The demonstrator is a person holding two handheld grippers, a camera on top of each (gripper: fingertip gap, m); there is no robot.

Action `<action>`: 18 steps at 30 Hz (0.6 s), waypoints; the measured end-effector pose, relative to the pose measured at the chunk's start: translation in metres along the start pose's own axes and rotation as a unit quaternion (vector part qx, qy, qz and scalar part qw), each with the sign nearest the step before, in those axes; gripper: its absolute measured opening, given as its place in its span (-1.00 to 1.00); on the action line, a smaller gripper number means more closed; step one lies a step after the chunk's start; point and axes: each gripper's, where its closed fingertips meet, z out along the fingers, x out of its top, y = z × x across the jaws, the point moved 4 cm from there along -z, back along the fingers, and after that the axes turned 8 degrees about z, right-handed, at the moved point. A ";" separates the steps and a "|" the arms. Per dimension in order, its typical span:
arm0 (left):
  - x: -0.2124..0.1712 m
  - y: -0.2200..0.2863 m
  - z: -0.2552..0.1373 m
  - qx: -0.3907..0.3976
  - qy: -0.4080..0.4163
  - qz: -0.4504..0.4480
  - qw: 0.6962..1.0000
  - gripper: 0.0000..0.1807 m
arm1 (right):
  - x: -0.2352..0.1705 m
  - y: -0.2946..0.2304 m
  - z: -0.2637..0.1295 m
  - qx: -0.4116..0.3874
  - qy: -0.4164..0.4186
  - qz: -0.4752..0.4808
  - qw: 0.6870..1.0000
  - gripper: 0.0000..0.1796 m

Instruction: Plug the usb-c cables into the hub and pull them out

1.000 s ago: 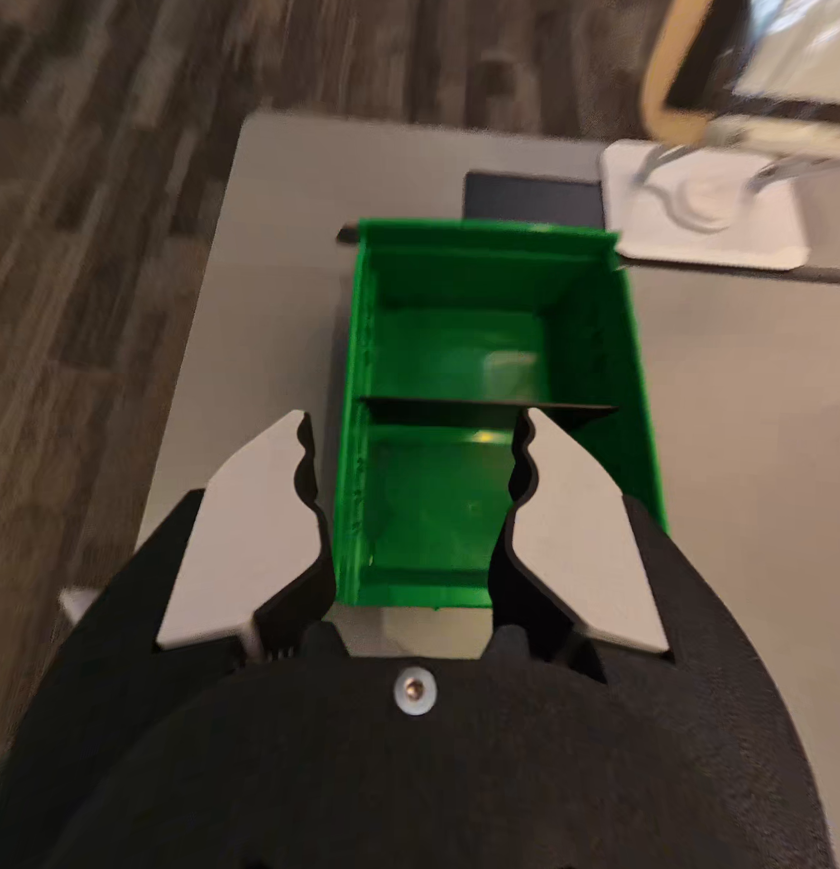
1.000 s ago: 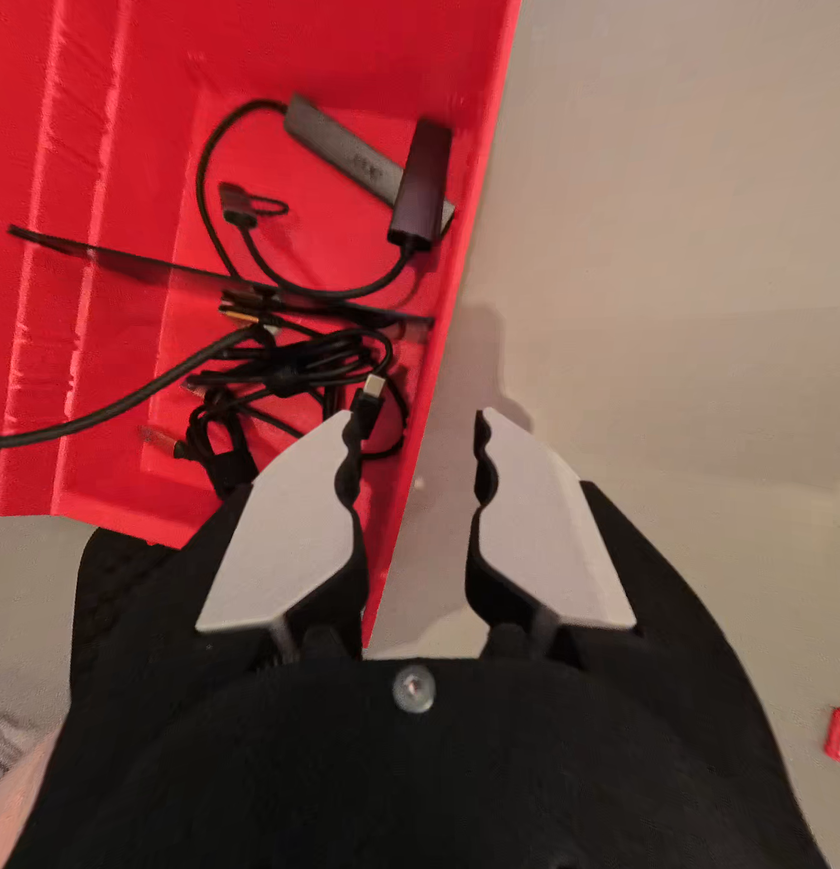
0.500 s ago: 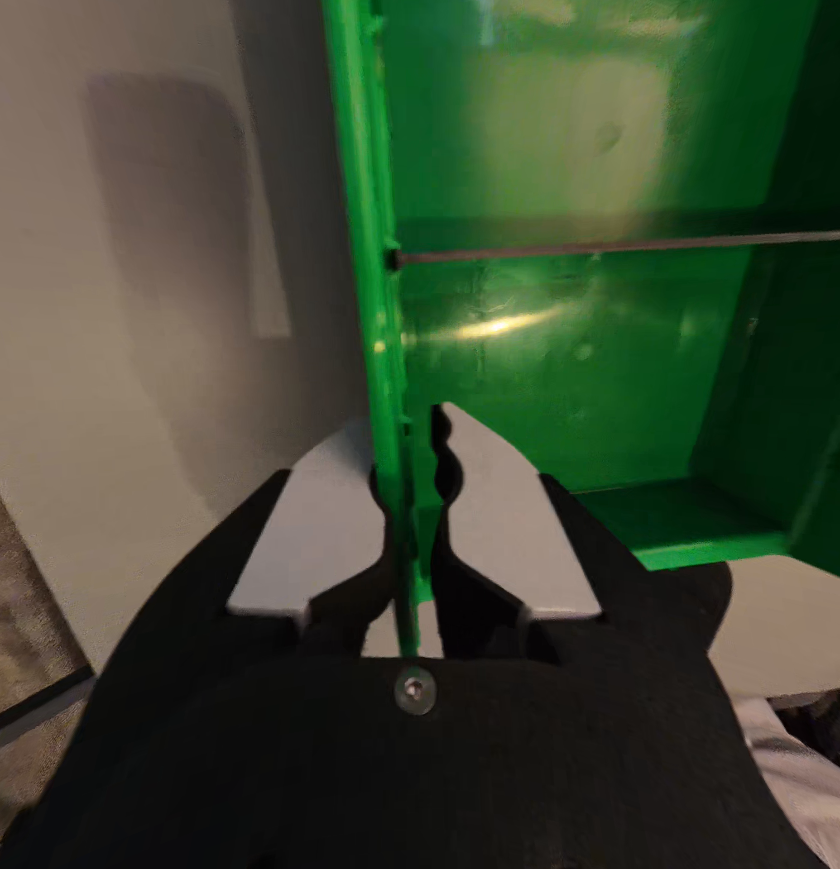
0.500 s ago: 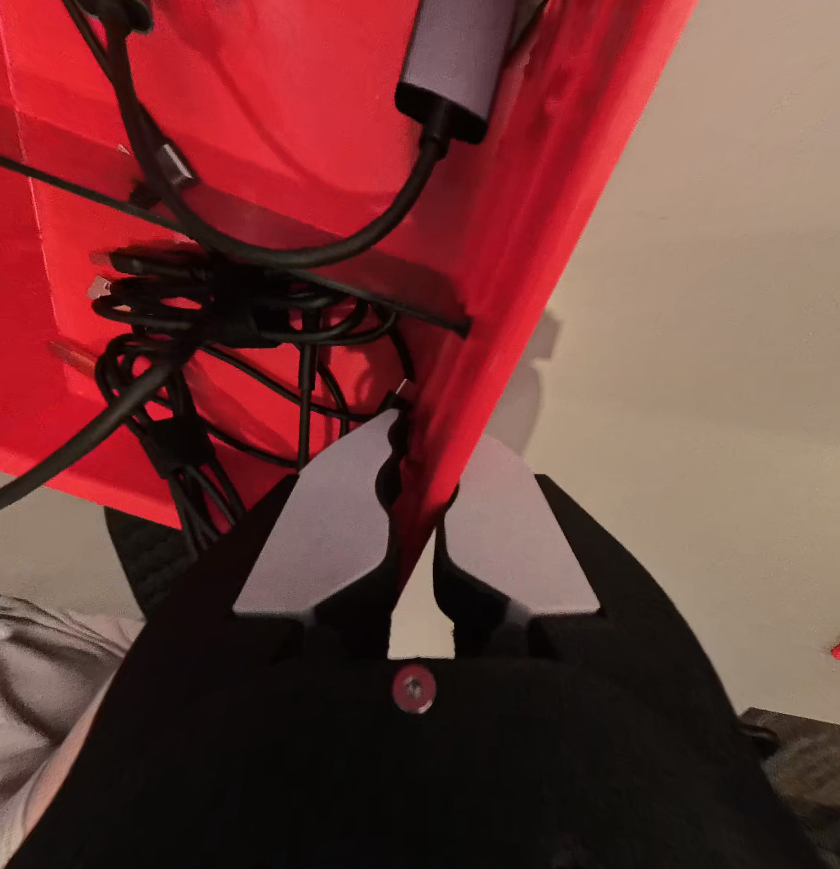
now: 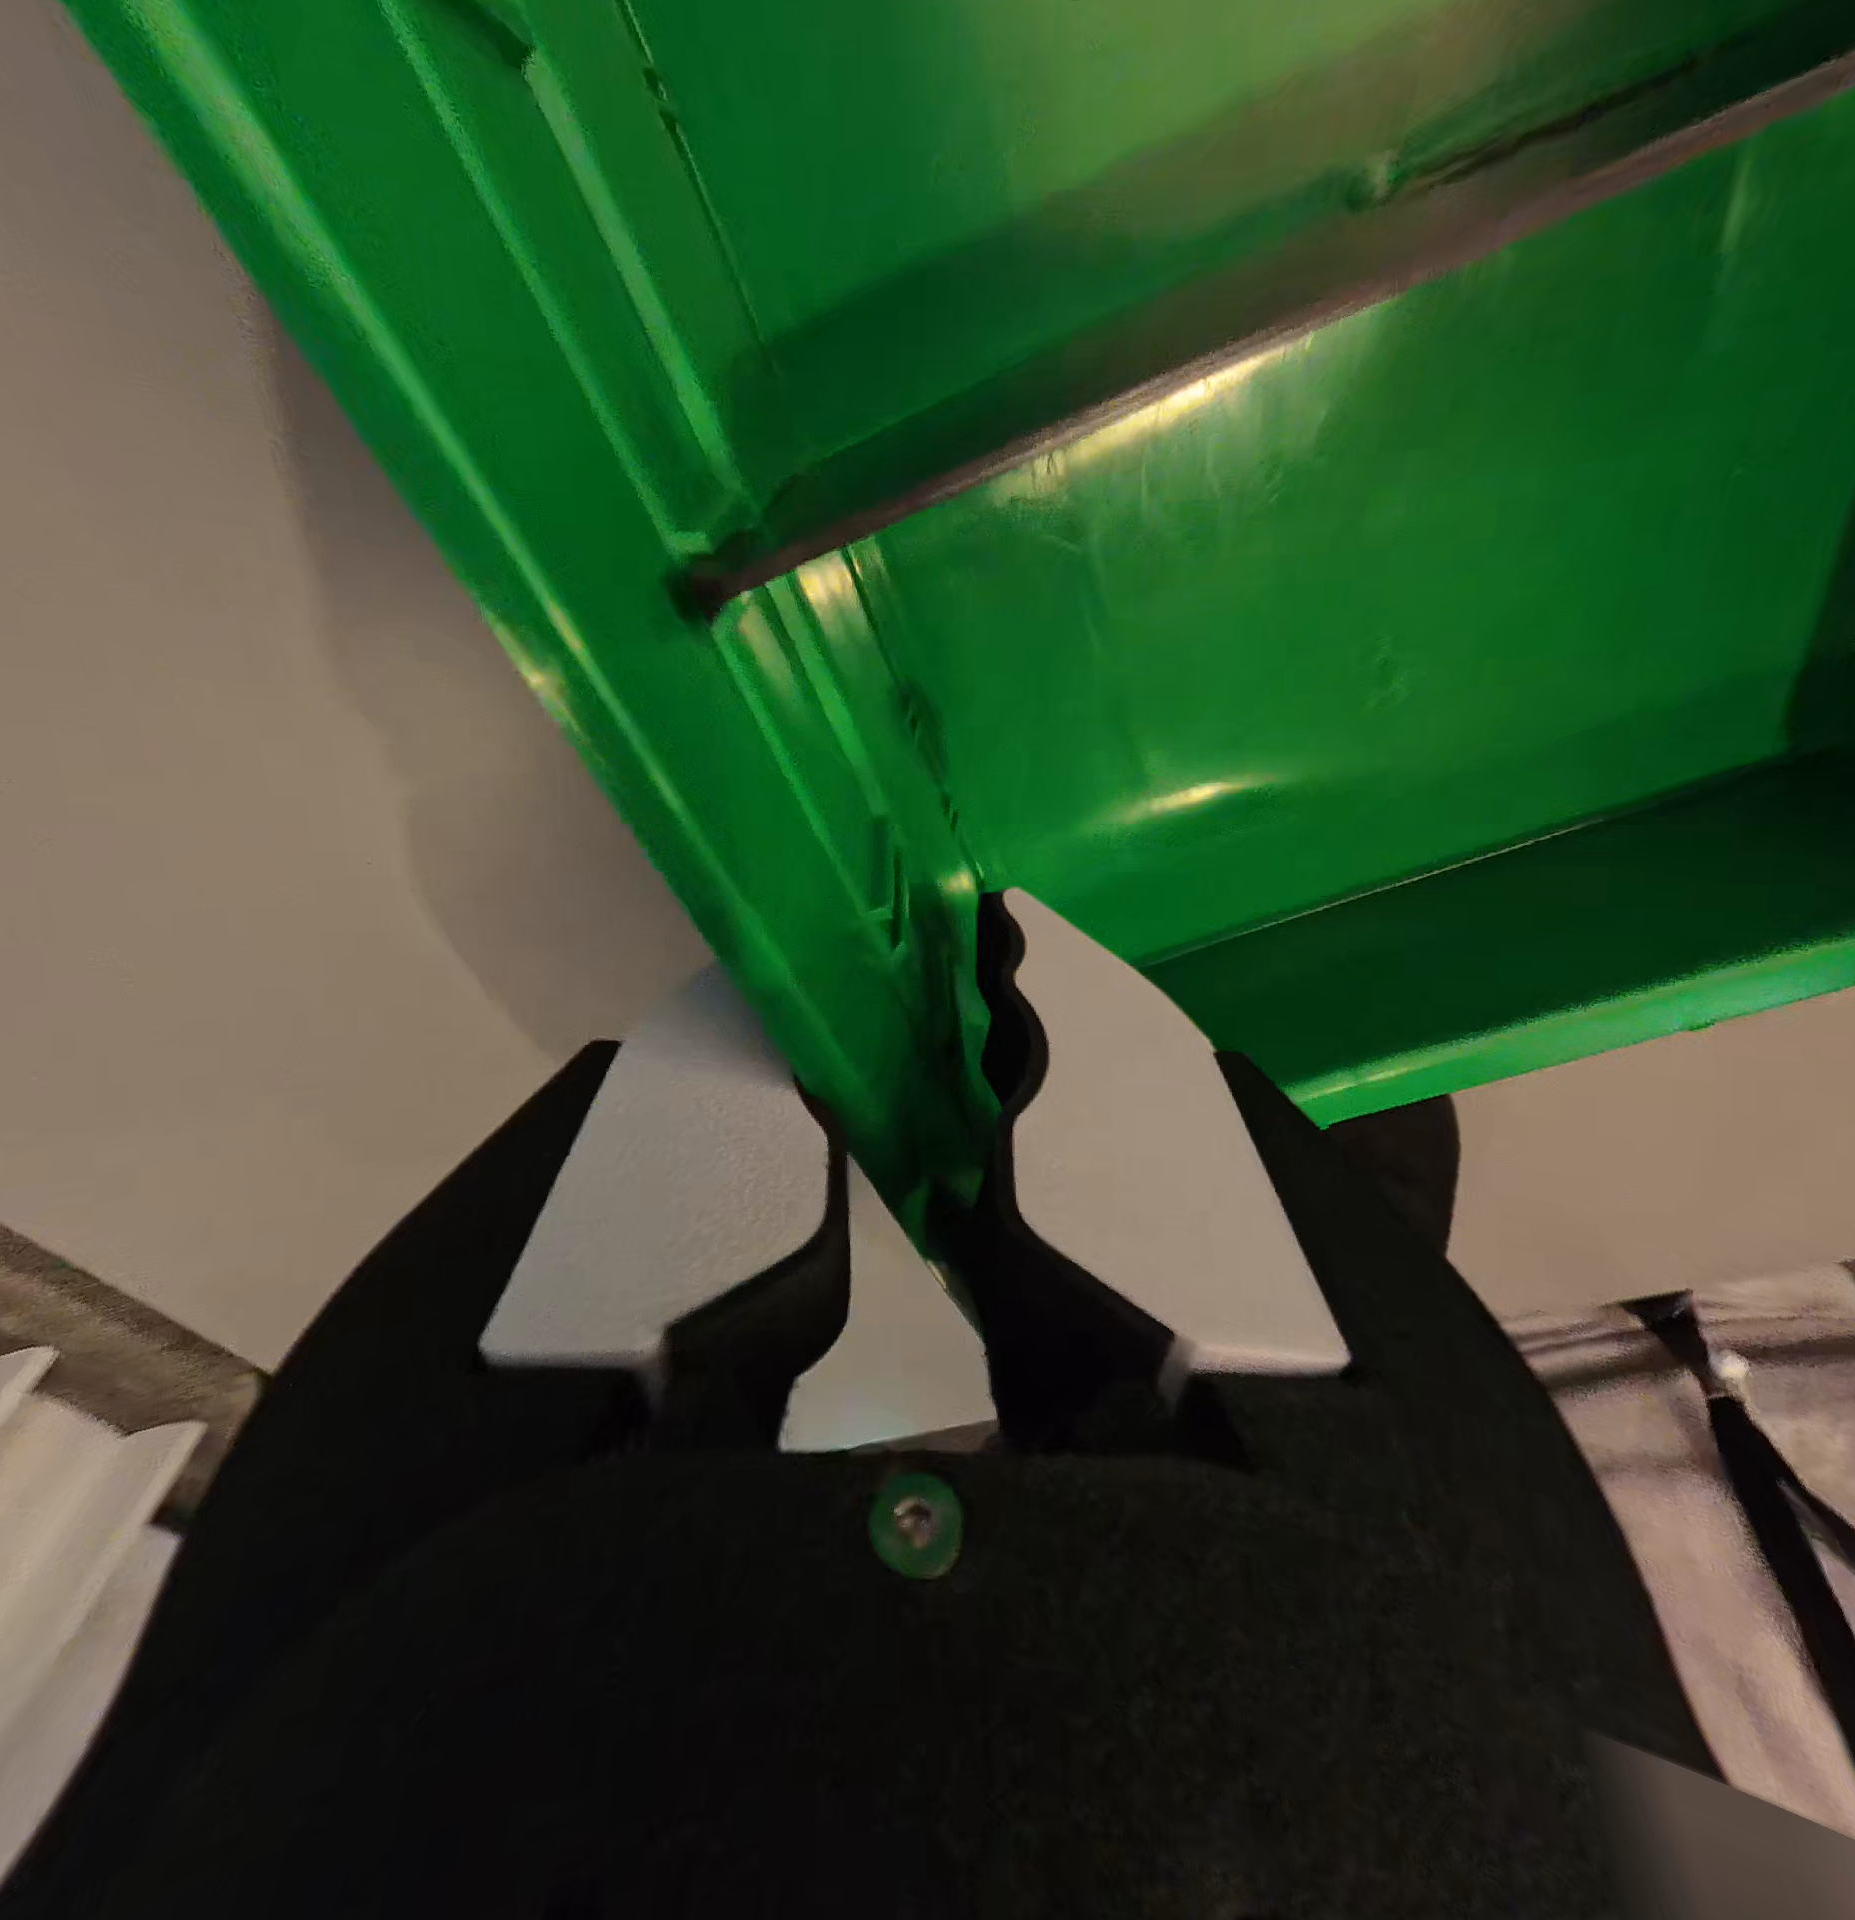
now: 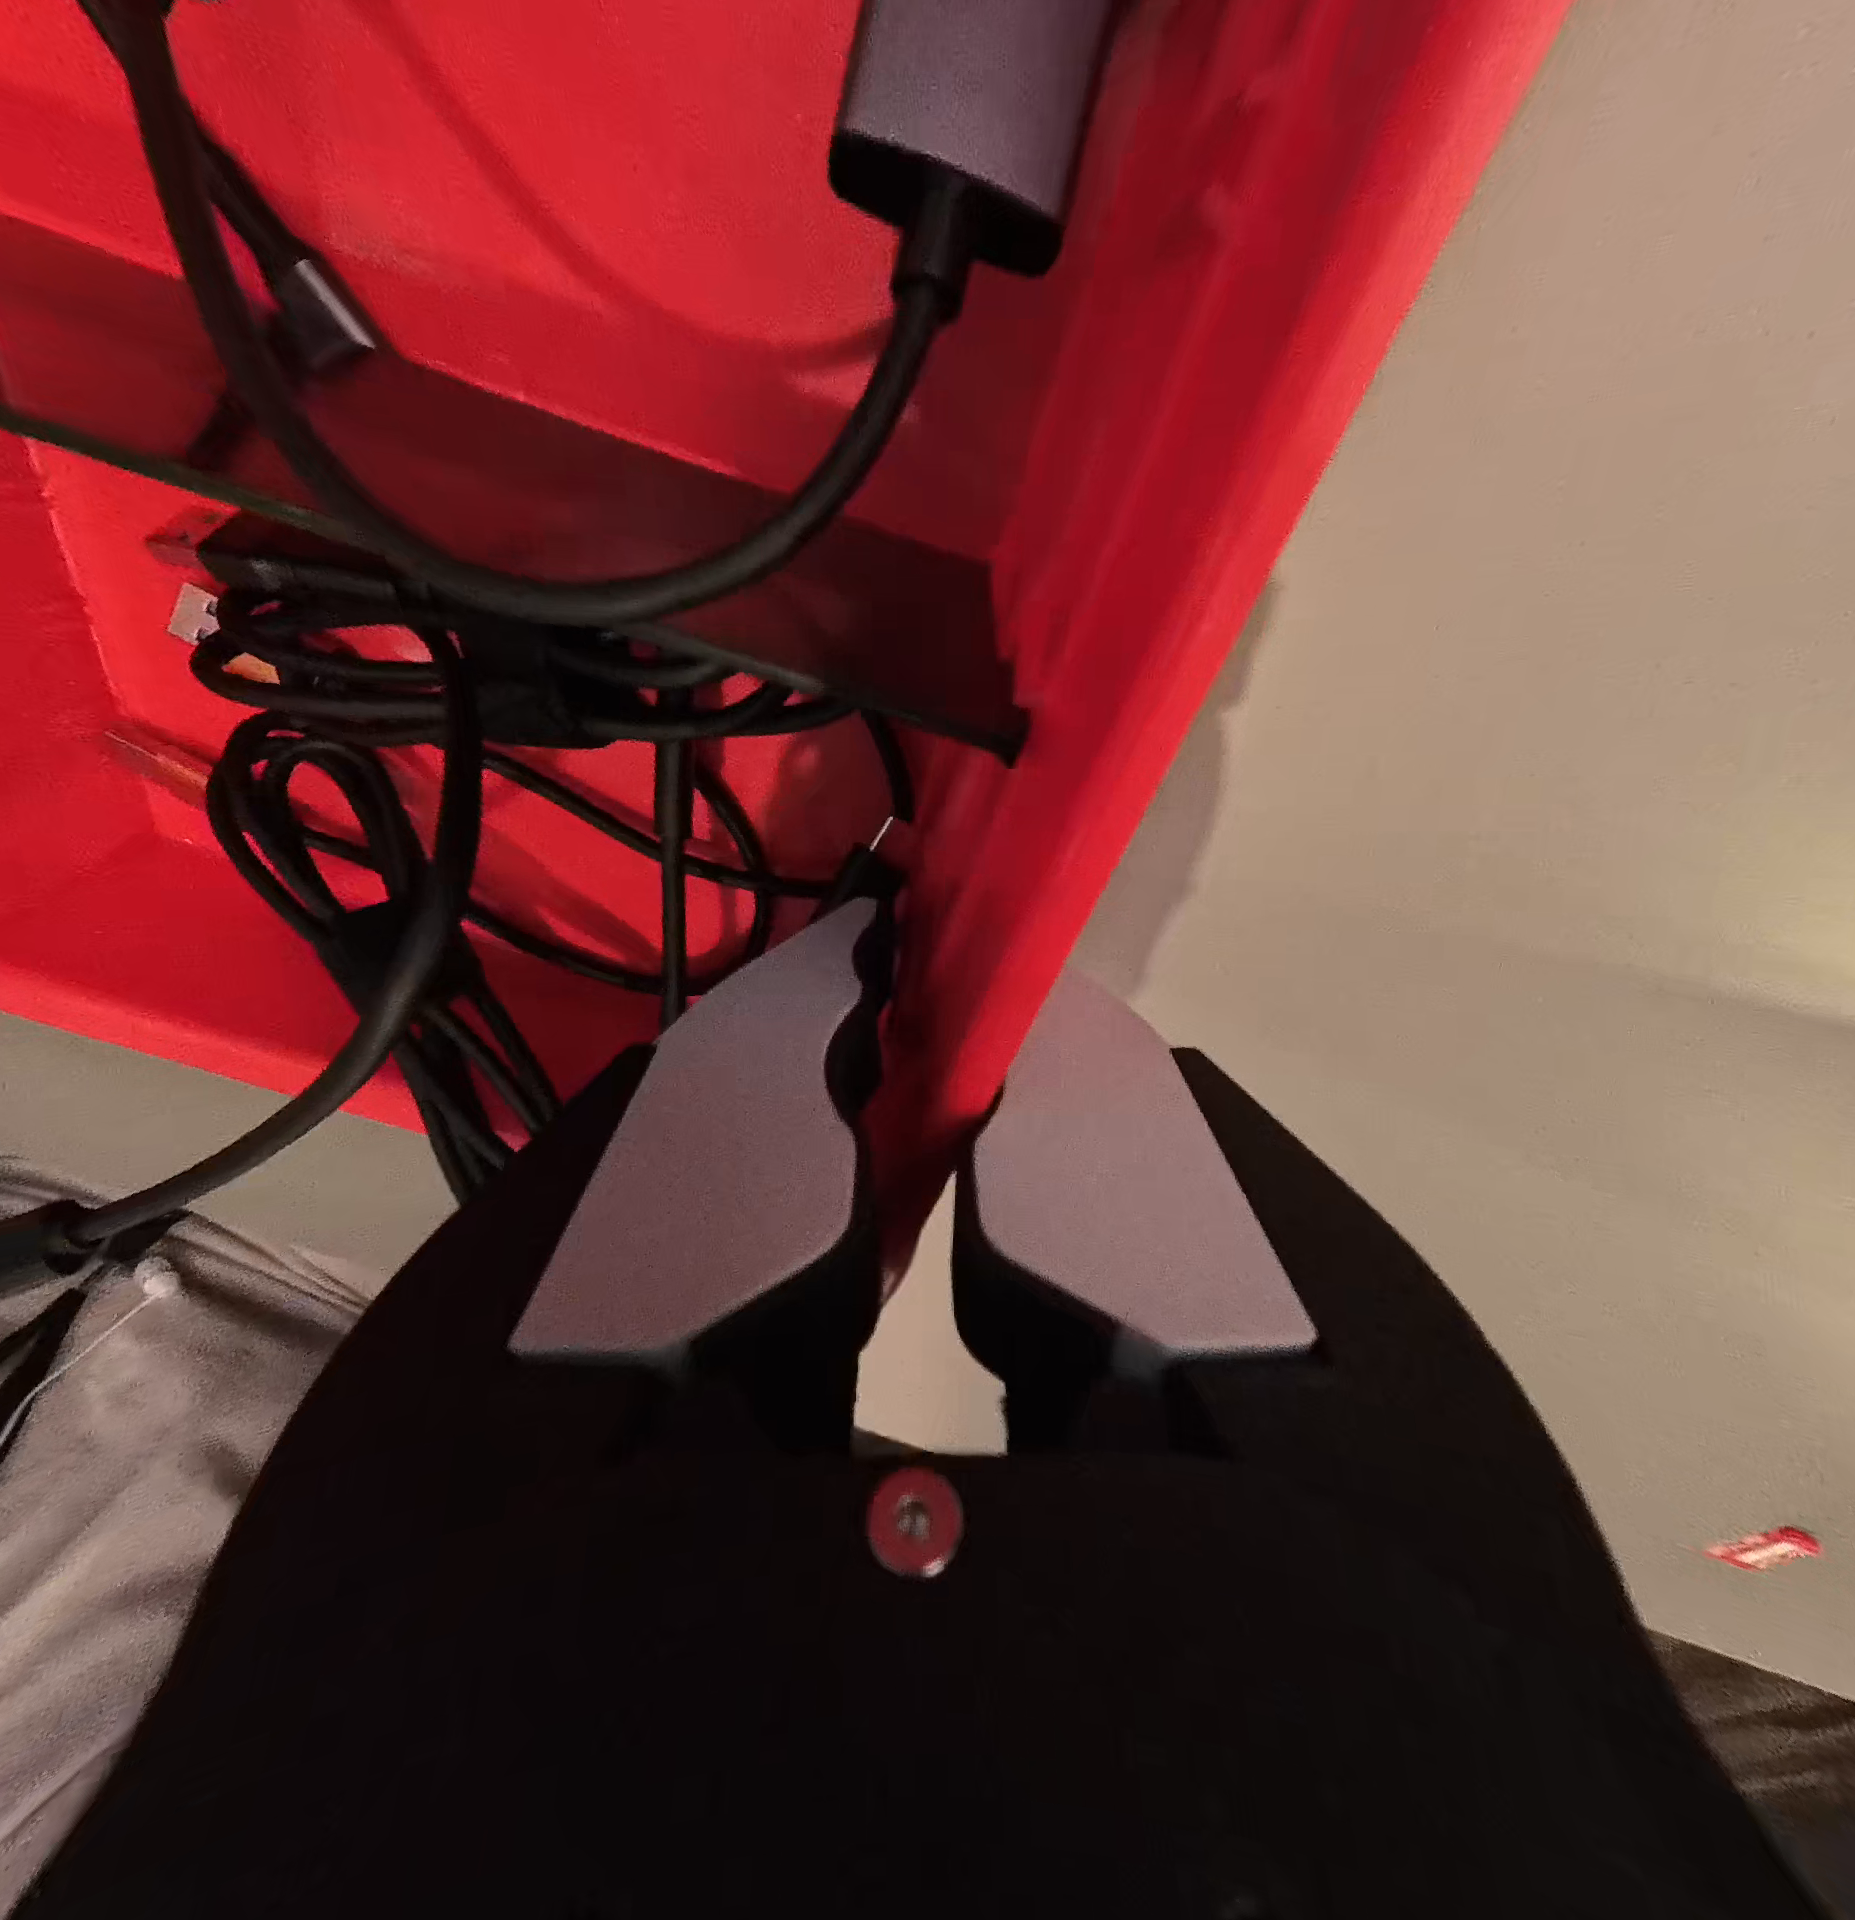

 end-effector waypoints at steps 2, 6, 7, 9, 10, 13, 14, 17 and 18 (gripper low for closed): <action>0.001 0.013 0.001 0.007 -0.018 0.022 1.000 -0.72 | 0.002 -0.009 0.002 -0.004 -0.008 -0.009 1.000 -0.88; -0.004 0.032 0.000 -0.012 -0.047 0.055 0.997 -0.59 | 0.002 0.001 -0.008 -0.040 0.003 -0.017 0.999 -0.62; -0.007 0.035 0.000 -0.023 -0.056 0.058 0.996 -0.59 | 0.002 0.003 -0.013 -0.039 0.017 -0.007 0.999 -0.56; -0.015 0.038 -0.002 -0.037 -0.074 0.054 0.995 -0.58 | -0.005 0.006 -0.031 -0.036 0.046 0.024 0.998 -0.52; -0.017 0.038 -0.005 -0.040 -0.071 0.052 0.995 -0.59 | -0.008 0.004 -0.043 -0.037 0.070 0.038 0.996 -0.52; -0.019 0.034 -0.021 -0.029 -0.023 0.042 0.998 -0.58 | -0.017 -0.015 -0.089 -0.074 0.184 0.033 0.979 -0.52; -0.021 0.033 -0.028 -0.023 -0.005 0.037 0.999 -0.57 | -0.017 -0.029 -0.108 -0.096 0.239 0.009 0.966 -0.52; -0.026 0.032 -0.055 0.009 0.068 0.033 0.997 -0.55 | -0.001 -0.113 -0.162 -0.047 0.454 -0.116 0.882 -0.44; -0.027 0.033 -0.066 0.024 0.097 0.037 0.994 -0.54 | 0.001 -0.153 -0.169 0.016 0.510 -0.167 0.843 -0.39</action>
